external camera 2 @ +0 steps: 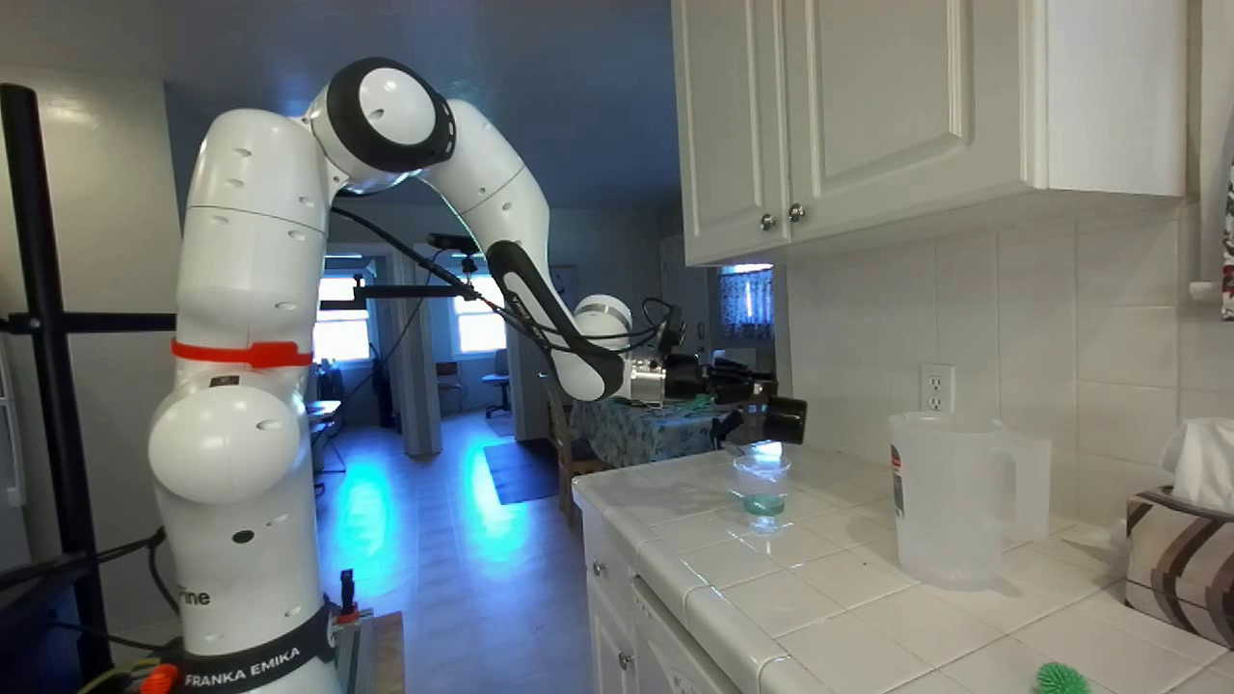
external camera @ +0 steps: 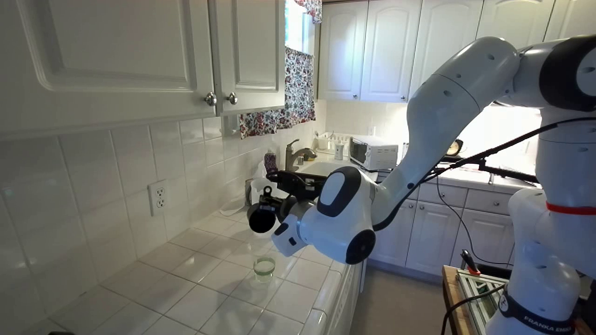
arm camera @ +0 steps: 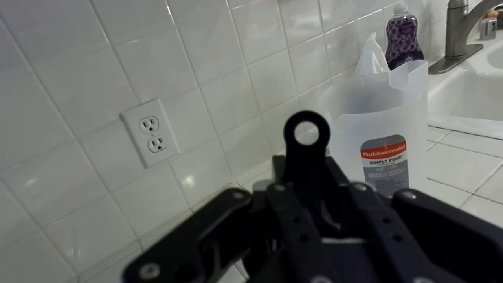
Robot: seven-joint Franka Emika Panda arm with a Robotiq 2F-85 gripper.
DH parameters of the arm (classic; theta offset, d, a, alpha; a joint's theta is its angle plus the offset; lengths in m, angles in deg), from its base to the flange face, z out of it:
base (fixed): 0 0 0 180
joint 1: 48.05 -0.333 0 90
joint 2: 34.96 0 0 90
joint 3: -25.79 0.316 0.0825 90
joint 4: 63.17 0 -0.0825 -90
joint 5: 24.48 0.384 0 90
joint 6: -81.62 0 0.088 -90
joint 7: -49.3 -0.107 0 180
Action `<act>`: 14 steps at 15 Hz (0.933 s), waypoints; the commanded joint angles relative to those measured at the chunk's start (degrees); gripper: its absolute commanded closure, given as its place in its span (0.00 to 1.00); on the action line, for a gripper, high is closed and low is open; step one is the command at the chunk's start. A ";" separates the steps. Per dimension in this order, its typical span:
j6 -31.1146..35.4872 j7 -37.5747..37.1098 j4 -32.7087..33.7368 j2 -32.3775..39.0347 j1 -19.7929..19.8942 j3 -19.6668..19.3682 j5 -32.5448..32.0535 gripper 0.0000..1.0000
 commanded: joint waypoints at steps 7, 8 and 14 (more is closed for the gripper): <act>-1.46 0.89 -0.59 0.01 -0.08 0.22 -1.59 0.94; -1.48 0.90 -0.61 0.00 -0.09 0.22 -1.61 0.94; -2.63 0.74 -0.69 0.01 -0.27 0.26 -2.73 0.94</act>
